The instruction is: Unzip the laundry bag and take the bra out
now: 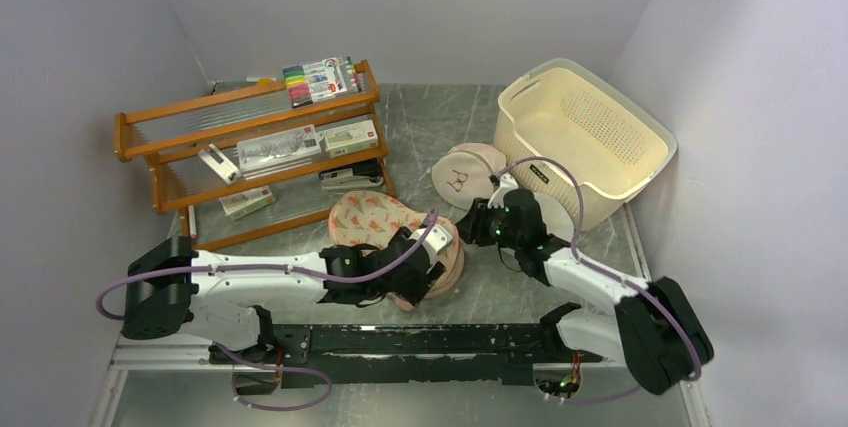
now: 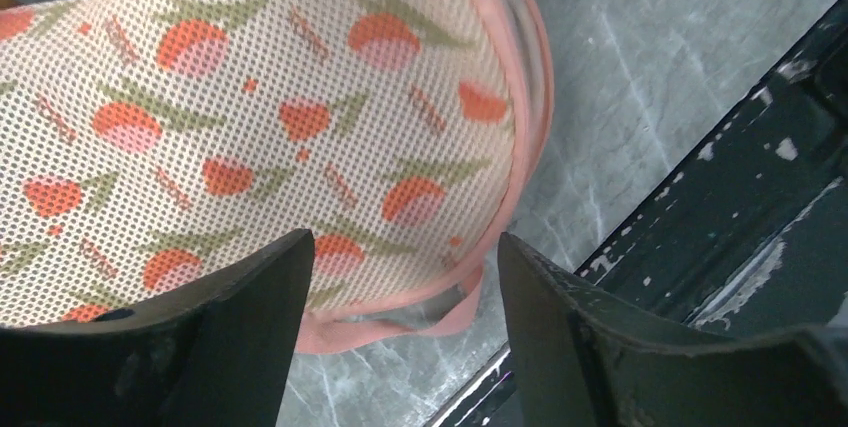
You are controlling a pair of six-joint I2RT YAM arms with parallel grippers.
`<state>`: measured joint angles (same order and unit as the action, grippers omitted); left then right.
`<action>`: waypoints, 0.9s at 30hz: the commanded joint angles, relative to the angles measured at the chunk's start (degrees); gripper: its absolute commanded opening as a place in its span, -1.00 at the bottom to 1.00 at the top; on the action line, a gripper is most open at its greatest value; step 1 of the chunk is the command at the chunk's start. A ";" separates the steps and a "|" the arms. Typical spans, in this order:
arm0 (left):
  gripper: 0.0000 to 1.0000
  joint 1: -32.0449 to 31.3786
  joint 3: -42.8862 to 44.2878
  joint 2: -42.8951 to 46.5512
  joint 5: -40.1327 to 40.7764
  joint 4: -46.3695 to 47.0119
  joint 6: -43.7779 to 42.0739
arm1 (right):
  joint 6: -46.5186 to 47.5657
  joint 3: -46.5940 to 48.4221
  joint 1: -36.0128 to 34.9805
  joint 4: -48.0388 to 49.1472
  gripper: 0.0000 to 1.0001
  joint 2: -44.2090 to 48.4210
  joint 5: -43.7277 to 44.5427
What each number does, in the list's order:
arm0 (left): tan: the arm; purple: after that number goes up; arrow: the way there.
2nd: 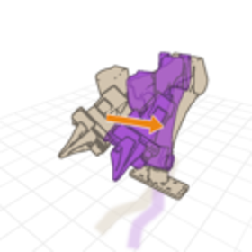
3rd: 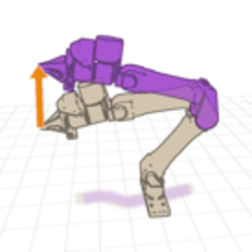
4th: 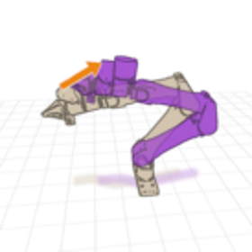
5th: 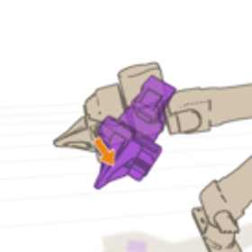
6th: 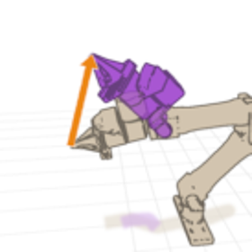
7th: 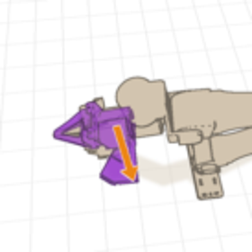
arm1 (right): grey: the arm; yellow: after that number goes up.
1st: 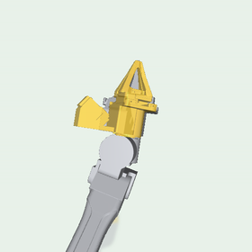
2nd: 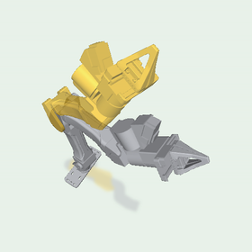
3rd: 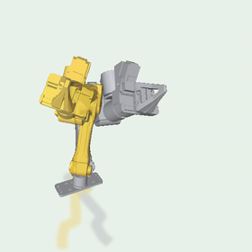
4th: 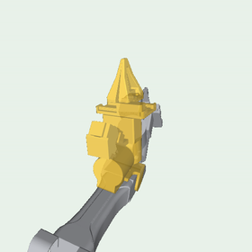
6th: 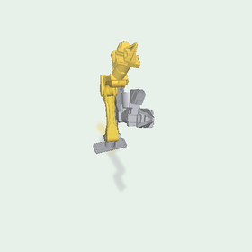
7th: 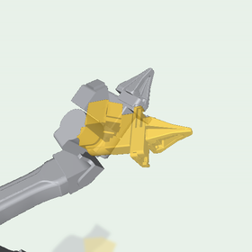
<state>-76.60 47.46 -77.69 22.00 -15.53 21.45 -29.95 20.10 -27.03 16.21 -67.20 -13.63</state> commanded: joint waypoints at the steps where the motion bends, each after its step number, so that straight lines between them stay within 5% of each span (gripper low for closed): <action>1: 0.61 1.14 3.46 2.42 -1.32 4.45 -0.50 | 0.11 0.72 -0.18 -11.41 -0.15 8.22 1.82; 6: 0.73 7.13 4.09 8.74 -1.79 2.01 0.24 | 3.52 6.61 -0.37 -21.68 0.28 14.84 7.14; 12: 0.84 15.52 2.37 16.84 1.24 -3.97 5.28 | 8.08 13.01 -4.68 -23.51 0.45 9.75 7.39; 21: 0.86 18.18 0.95 30.44 12.06 -14.46 13.86 | 11.45 19.24 -29.17 -21.47 0.55 -4.28 17.26; 27: 0.91 18.32 2.39 35.43 18.09 -19.53 14.27 | 17.19 24.97 -42.16 -29.12 0.61 -12.17 29.44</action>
<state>-58.63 48.90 -43.83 33.82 -29.82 34.11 -17.74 40.73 -63.05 -7.27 -75.55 4.95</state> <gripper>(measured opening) 0.948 0.795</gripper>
